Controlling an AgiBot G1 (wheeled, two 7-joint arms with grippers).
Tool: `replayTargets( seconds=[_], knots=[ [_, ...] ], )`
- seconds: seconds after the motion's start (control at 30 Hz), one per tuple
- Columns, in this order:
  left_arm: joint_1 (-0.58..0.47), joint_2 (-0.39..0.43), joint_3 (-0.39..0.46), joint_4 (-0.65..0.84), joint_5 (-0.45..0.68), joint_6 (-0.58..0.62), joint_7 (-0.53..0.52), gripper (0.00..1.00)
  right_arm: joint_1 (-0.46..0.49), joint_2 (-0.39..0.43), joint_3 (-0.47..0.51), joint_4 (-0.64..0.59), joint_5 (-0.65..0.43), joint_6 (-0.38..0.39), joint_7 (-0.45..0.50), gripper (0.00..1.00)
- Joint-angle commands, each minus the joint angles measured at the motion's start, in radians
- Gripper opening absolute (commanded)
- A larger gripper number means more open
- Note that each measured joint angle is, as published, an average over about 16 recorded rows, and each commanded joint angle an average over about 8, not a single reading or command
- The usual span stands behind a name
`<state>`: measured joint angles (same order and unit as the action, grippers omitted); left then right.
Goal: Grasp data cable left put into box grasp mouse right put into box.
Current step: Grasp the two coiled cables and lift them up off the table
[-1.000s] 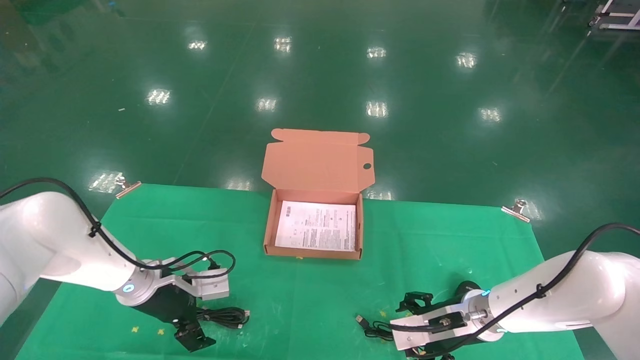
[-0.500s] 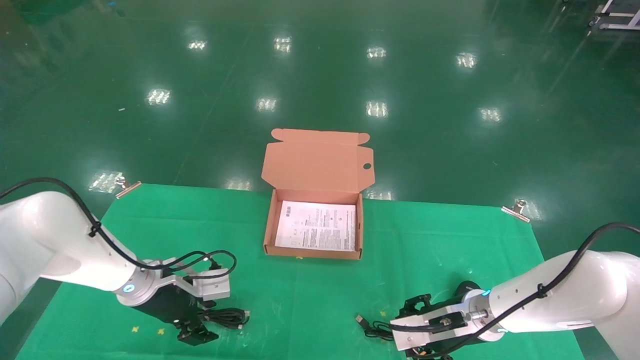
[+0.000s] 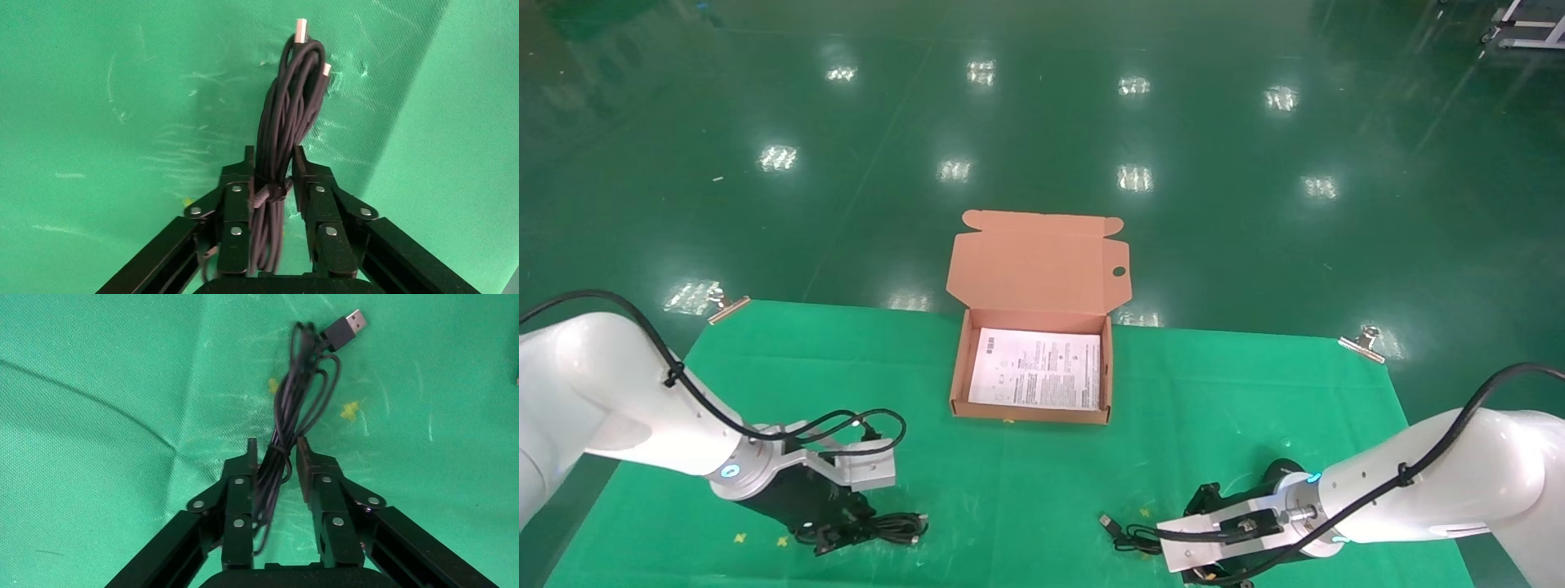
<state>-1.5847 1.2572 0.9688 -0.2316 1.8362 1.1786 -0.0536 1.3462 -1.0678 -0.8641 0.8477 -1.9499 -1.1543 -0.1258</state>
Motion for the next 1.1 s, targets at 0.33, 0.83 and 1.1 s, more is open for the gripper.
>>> replayTargets(
  seconds=[0.33,0.83,1.1],
  knots=[
    [0.0,-0.001,0.0,-0.001,0.0,0.0,0.0,0.0,0.001,0.001,0.0,0.001,0.0,-0.001,0.0,0.0],
    [-0.102,-0.039,-0.003,-0.12,0.018,-0.018,-0.005,0.0,0.089,0.133,0.104,0.082,0.081,0.007,0.082,0.0],
    [-0.164,-0.052,-0.015,-0.291,0.044,-0.109,-0.067,0.0,0.2,0.158,0.186,0.119,0.1,0.113,0.113,0.0]
  ],
)
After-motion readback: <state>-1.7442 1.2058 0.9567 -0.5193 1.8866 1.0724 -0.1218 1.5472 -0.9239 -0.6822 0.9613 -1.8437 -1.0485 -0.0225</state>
